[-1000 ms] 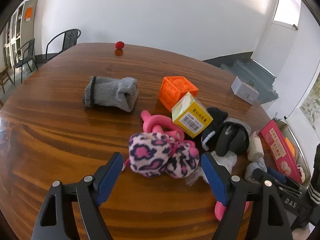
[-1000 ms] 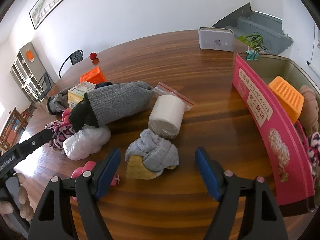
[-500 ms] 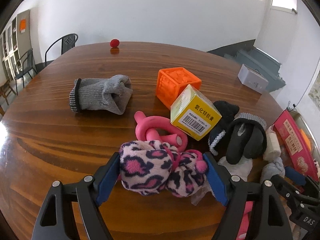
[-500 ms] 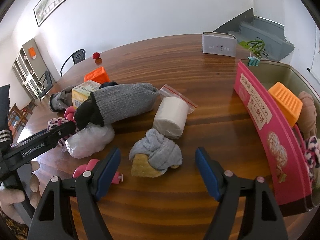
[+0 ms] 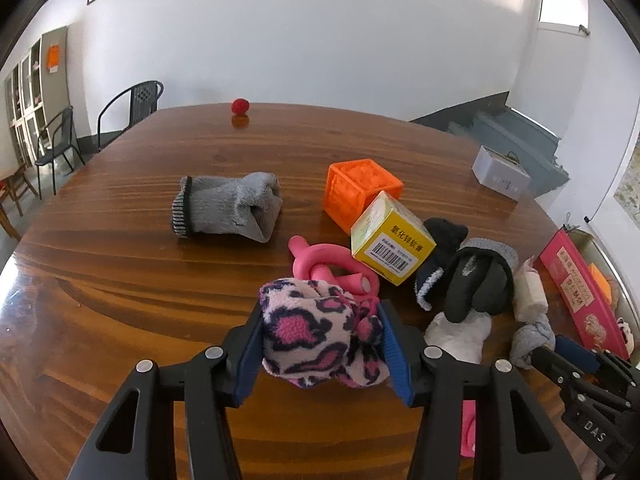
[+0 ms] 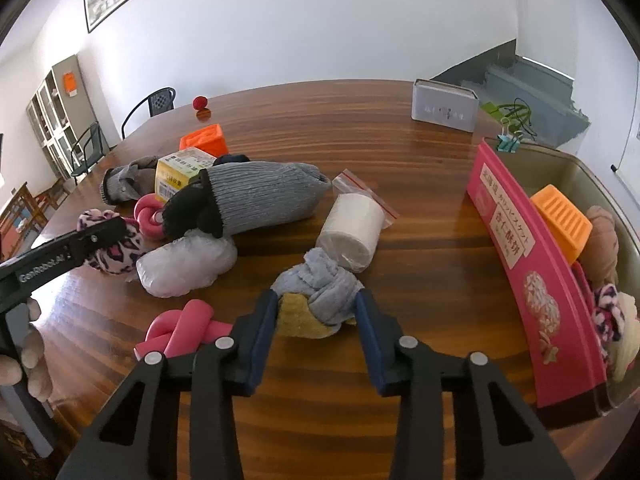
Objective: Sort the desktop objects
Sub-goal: 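Grasp the grey sock with the right gripper while the left grasps the leopard plush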
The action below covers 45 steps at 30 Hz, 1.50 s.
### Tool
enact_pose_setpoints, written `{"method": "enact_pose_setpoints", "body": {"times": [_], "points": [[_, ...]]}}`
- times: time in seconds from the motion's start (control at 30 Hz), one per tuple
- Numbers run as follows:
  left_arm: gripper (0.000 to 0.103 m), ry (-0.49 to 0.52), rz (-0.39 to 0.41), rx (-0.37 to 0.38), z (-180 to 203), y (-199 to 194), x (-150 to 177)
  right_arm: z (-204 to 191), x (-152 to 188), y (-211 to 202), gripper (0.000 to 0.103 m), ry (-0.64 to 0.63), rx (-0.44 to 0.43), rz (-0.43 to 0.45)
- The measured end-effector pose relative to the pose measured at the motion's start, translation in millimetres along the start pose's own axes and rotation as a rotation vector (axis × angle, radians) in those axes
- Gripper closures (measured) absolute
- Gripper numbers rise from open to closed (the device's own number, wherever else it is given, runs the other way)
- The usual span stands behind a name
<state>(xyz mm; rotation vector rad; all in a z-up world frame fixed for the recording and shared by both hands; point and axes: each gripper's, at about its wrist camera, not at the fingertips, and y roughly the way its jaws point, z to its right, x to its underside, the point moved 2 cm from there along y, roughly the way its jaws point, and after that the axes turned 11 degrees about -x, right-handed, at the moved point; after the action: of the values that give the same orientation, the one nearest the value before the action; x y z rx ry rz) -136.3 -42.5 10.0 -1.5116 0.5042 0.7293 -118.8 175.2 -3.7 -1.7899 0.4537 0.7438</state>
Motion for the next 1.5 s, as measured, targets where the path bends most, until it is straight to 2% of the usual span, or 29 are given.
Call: {"method": "enact_pose_setpoints", "body": {"times": [0.23, 0.57, 0.6, 0.67, 0.7, 0.73, 0.87, 0.9, 0.97, 1.03, 1.13, 1.5], "points": [[0.051, -0.023, 0.044, 0.018, -4, -17, -5, 4, -3, -10, 0.071, 0.023, -0.026, 0.033], [0.051, -0.03, 0.035, 0.03, -4, -18, -4, 5, -3, -8, 0.074, 0.024, -0.038, 0.031], [0.051, -0.03, 0.033, 0.032, -4, -17, -3, 6, -3, -6, 0.072, 0.024, -0.049, 0.028], [0.051, -0.032, 0.029, 0.034, -4, -17, -3, 6, -2, -1, 0.052, 0.03, -0.067, 0.008], [0.051, -0.033, 0.027, 0.035, -4, -17, -2, 7, -1, 1, 0.034, 0.039, -0.078, -0.001], [0.051, -0.034, 0.025, 0.036, -4, -17, -2, 7, 0, 2, 0.031, 0.045, -0.084, -0.001], [0.051, -0.035, 0.018, 0.043, -2, -16, -1, 5, 0, 6, 0.031, 0.032, -0.062, 0.005], [0.051, -0.034, 0.016, 0.044, -2, -15, -1, 4, 0, 7, 0.031, 0.026, -0.053, 0.007], [0.051, -0.031, 0.009, 0.049, -1, -14, 0, 5, 0, 10, 0.041, 0.028, -0.03, -0.006], [0.051, -0.029, 0.004, 0.05, 0, -13, 1, 9, -1, 14, 0.056, 0.043, -0.035, -0.025], [0.051, -0.026, 0.001, 0.052, 1, -13, 2, 9, -1, 11, 0.066, 0.036, -0.016, -0.015], [0.051, -0.035, 0.024, 0.068, -1, -23, -1, 3, -1, -16, 0.068, 0.03, -0.052, 0.055]]}}
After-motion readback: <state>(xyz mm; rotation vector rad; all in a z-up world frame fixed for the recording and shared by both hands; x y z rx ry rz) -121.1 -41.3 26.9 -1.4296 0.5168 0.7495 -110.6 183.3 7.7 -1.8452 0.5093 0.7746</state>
